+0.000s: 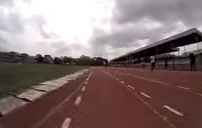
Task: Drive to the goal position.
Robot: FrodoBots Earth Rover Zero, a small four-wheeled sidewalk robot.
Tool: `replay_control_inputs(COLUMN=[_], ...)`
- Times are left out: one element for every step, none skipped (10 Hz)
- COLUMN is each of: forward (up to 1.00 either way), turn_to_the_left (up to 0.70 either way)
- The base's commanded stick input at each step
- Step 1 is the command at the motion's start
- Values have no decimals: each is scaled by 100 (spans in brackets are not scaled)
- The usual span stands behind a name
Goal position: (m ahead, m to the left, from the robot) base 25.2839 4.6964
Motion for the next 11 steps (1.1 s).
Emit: replay_control_inputs(forward=[70,70,70,70,70,70,70,70,70,70,70], turn_to_the_left=[0,0,0,0,0,0,0,0,0,0,0])
